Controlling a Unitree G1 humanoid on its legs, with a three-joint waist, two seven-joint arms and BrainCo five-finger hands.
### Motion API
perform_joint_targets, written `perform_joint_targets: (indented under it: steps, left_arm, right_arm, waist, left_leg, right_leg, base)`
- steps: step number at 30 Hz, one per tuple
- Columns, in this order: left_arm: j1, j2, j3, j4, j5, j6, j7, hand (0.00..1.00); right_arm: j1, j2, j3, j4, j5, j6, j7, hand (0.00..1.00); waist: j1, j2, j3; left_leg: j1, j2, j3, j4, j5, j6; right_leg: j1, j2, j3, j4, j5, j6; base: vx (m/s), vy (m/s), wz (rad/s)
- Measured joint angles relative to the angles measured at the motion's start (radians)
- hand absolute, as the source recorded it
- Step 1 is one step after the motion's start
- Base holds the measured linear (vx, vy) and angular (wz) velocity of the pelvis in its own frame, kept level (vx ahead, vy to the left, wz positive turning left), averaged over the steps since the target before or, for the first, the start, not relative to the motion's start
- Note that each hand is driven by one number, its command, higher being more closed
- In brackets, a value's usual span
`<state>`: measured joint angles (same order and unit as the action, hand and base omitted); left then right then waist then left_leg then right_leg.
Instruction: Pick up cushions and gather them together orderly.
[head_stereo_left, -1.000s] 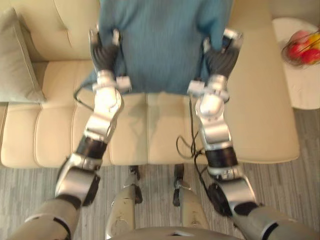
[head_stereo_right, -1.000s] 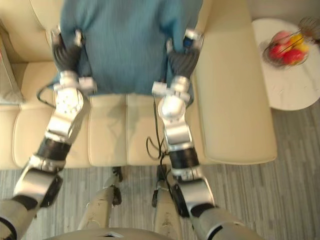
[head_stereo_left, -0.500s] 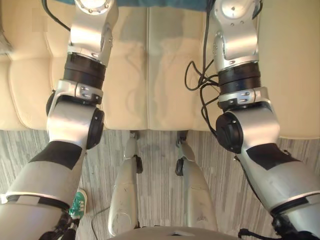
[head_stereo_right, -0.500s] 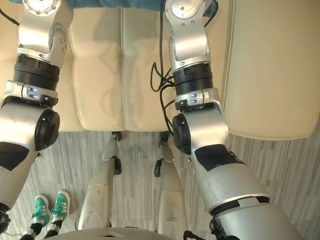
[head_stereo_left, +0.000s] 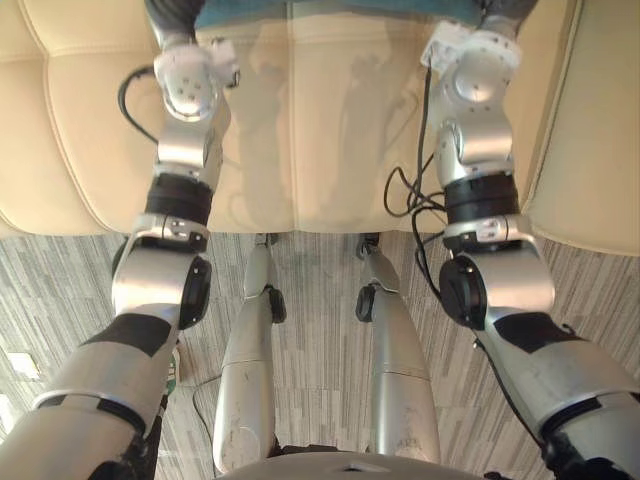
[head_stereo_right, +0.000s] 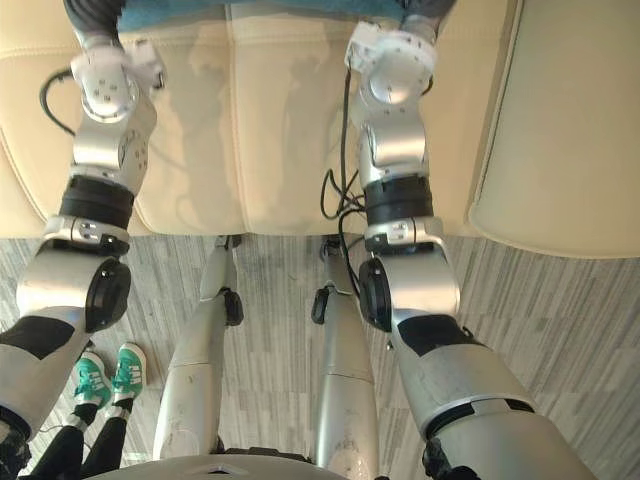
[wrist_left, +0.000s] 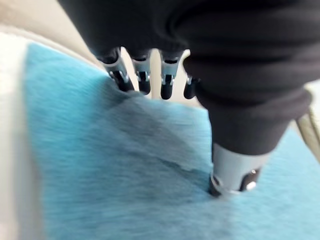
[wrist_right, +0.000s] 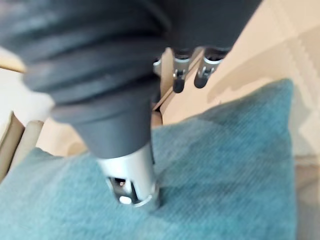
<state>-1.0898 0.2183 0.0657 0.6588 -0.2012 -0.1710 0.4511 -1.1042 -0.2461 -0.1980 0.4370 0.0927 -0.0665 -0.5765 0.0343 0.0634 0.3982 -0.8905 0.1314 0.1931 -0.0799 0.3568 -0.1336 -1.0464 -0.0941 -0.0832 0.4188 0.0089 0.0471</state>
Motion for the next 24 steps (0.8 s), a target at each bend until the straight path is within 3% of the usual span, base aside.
perform_joint_targets:
  steps: [2, 10, 14, 19, 21, 24]
  left_arm:
    - [0.052, 0.003, 0.024, -0.021, -0.044, -0.006, -0.001, 0.00]
    - [0.259, 0.059, 0.082, -0.156, -0.111, -0.001, -0.046, 0.00]
    - [0.495, 0.065, 0.130, -0.346, -0.112, -0.015, -0.072, 0.00]
    - [0.795, -0.043, 0.172, -0.413, -0.112, -0.036, -0.119, 0.00]
    - [0.937, -0.114, 0.163, -0.387, -0.109, -0.030, -0.163, 0.00]
    - [1.067, -0.149, 0.127, -0.292, -0.106, -0.002, -0.227, 0.00]
  right_arm:
    - [0.061, -0.003, -0.024, -0.069, 0.011, -0.005, 0.002, 0.00]
    - [0.369, -0.058, -0.142, -0.296, 0.064, -0.042, 0.047, 0.00]
    - [0.623, -0.060, -0.130, -0.447, 0.069, -0.067, 0.131, 0.00]
    - [0.908, 0.007, -0.048, -0.517, 0.057, -0.075, 0.243, 0.00]
    - [1.021, 0.068, 0.010, -0.500, 0.034, -0.077, 0.310, 0.00]
    - [1.127, 0.136, 0.080, -0.411, -0.025, -0.076, 0.377, 0.00]
  waist:
    - [-0.004, -0.001, 0.000]
    - [-0.013, -0.012, 0.007]
    - [-0.011, -0.014, 0.007]
    - [-0.009, -0.030, -0.021]
    - [-0.005, -0.048, -0.046]
    - [-0.003, -0.075, -0.090]
  left_leg:
    - [0.009, 0.013, 0.005, 0.000, -0.028, 0.009]
    - [0.113, 0.024, 0.018, 0.000, -0.015, 0.037]
    - [0.227, 0.028, 0.024, 0.000, -0.051, 0.057]
    - [0.370, 0.026, 0.023, 0.001, -0.076, 0.066]
    - [0.448, 0.024, 0.027, 0.004, -0.100, 0.066]
    - [0.530, 0.022, 0.034, 0.066, -0.166, 0.062]
  right_leg:
    - [0.000, 0.016, 0.002, 0.009, -0.004, -0.003]
    - [0.076, 0.029, 0.008, 0.061, -0.046, -0.021]
    - [0.189, 0.028, -0.005, 0.075, -0.079, -0.025]
    - [0.353, 0.028, -0.018, 0.037, -0.096, -0.021]
    - [0.442, 0.029, -0.017, 0.011, -0.103, -0.014]
    - [0.561, 0.025, -0.011, -0.025, -0.121, -0.005]
  base:
    - [-0.07, -0.221, -0.15]
    - [-0.04, -0.183, 0.00]
    - [-0.02, -0.176, 0.06]
    - [0.05, -0.079, 0.05]
    - [0.09, -0.047, 0.01]
    - [0.09, -0.025, -0.04]
